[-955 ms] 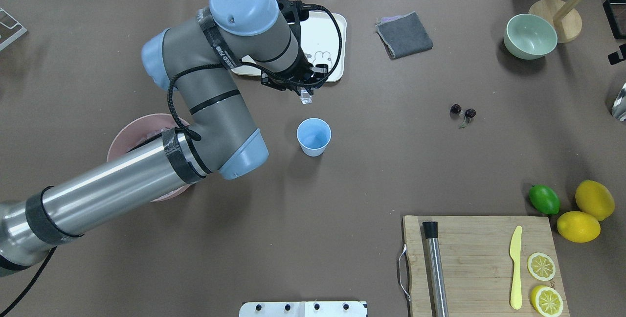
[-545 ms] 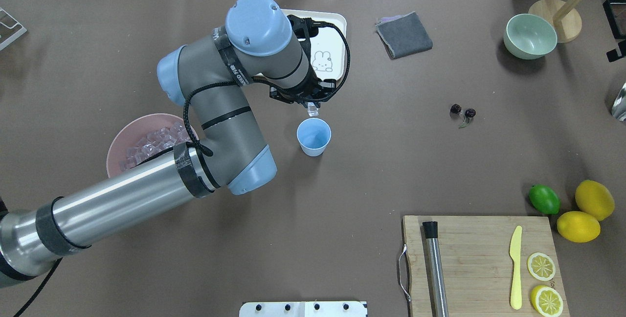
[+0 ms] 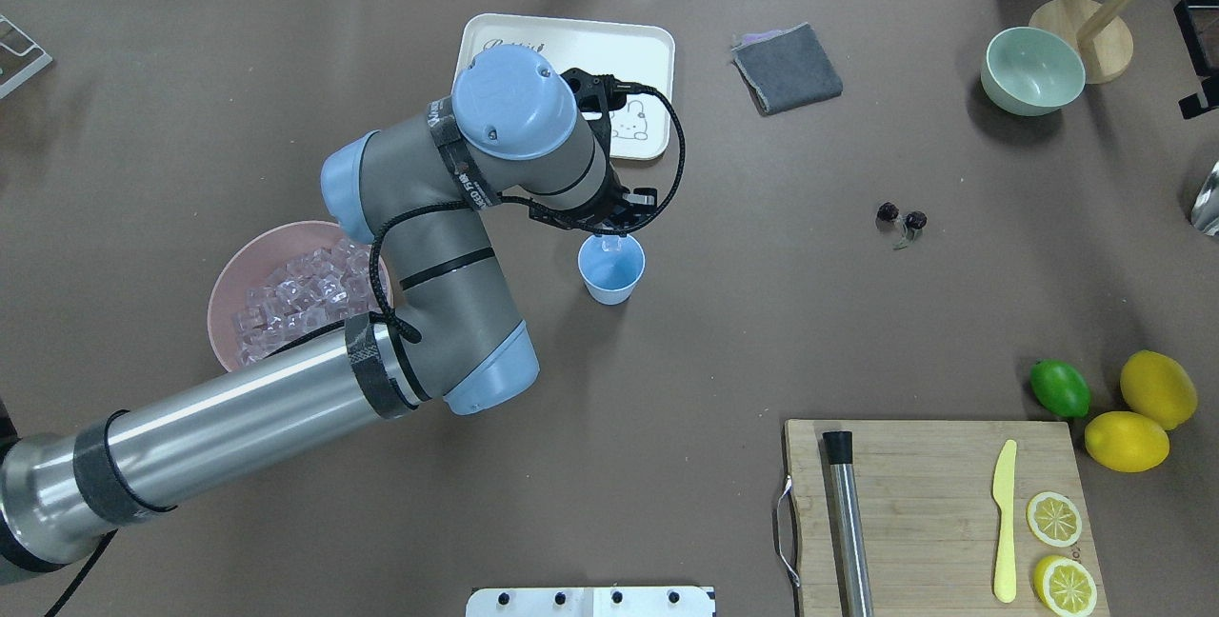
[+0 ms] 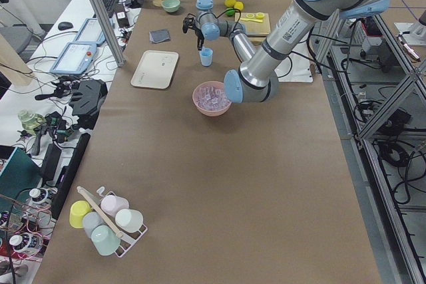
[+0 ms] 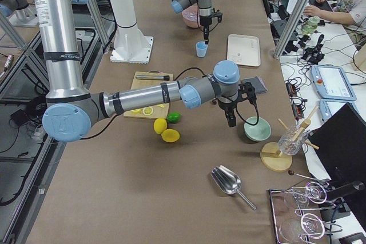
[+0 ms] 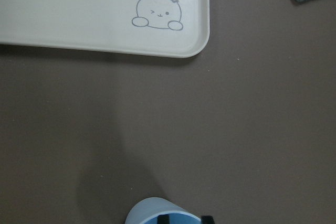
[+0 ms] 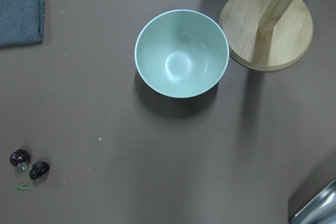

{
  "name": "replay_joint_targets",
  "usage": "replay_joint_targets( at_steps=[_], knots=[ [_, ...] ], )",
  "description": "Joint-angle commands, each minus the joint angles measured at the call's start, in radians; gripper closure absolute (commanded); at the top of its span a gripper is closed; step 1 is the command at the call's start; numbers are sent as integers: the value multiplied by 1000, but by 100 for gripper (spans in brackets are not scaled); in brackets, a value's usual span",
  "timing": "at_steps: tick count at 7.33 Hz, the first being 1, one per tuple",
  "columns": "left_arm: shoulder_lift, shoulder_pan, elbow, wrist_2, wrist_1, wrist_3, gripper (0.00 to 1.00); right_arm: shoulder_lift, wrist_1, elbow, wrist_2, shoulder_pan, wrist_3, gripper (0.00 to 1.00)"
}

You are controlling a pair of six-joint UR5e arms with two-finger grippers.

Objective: Put ice and cherries in cup
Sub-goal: 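Open the left gripper to drop the ice into the cup, then move the left gripper back over the pink ice bowl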

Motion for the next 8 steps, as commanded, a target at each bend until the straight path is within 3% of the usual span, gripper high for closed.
replay_joint_targets(
  at_steps=[1,3,4,8],
  knots=[
    [17,2,-28,1,-12,1,7,-8,2,3,1,1,0,1],
    [49,-65,-155,-10,9,-1,6,-8,0,3,1,1,0,1],
    [151,-93,-249,-68,17,2,6,-7,2,2,1,1,-1,1],
    [505,-136,-467,-77,3,15,6,-10,2,5,2,0,-1,1]
  ],
)
